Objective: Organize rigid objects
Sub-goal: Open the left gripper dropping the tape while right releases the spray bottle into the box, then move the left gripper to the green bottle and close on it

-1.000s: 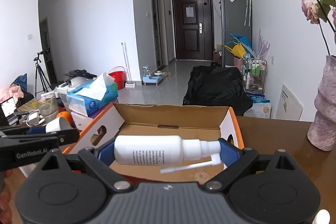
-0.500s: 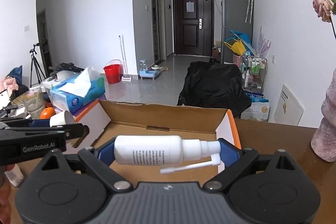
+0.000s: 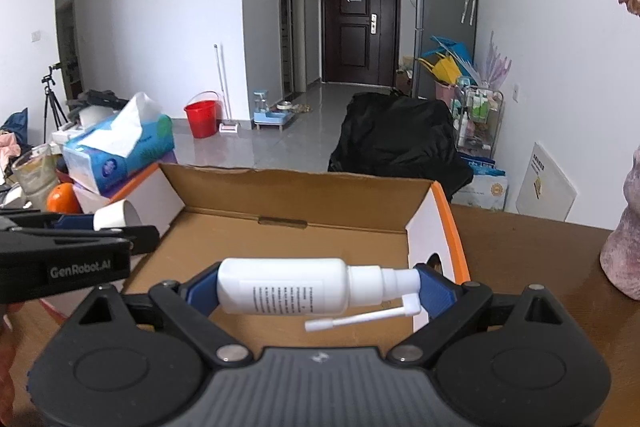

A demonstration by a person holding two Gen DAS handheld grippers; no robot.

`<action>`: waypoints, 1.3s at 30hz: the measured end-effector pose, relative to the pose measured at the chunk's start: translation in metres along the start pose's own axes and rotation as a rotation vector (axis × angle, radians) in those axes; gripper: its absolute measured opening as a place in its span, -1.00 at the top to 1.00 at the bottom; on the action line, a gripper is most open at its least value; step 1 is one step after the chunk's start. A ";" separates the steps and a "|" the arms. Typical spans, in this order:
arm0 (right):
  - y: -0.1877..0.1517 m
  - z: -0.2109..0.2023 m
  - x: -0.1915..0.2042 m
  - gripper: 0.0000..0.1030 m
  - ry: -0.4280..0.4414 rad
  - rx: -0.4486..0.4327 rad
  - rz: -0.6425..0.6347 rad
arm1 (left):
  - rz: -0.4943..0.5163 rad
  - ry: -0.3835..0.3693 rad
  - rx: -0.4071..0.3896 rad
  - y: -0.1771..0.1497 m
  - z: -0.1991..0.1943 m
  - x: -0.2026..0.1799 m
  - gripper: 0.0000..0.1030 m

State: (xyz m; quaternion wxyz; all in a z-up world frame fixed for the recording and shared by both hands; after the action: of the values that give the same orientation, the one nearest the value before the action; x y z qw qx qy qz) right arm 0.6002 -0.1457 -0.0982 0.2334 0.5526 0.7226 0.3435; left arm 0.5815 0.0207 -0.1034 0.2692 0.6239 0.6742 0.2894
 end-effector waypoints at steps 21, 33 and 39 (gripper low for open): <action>-0.003 0.000 -0.006 -1.00 -0.018 0.004 0.033 | -0.067 0.032 -0.022 0.006 -0.006 0.025 -1.00; -0.014 -0.062 -0.006 -1.00 -0.020 -0.084 0.020 | -0.089 -0.011 -0.040 -0.010 -0.049 0.023 -1.00; -0.033 -0.096 -0.009 -1.00 -0.026 -0.110 0.036 | -0.085 -0.024 -0.061 -0.029 -0.081 0.022 -1.00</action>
State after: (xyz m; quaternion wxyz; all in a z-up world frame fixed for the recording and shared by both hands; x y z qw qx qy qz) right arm 0.5128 -0.1820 -0.0605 0.2666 0.5564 0.6895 0.3794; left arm 0.5017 0.0367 -0.0689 0.3083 0.5895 0.6877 0.2907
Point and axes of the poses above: each gripper's, at about its wrist camera, not at the fingertips, and z roughly the way its jaws point, x to its left, y to its top, the point moved 7 cm from there along z, roughly the way its jaws point, and after that the axes turned 7 degrees about x, right-handed, at the moved point
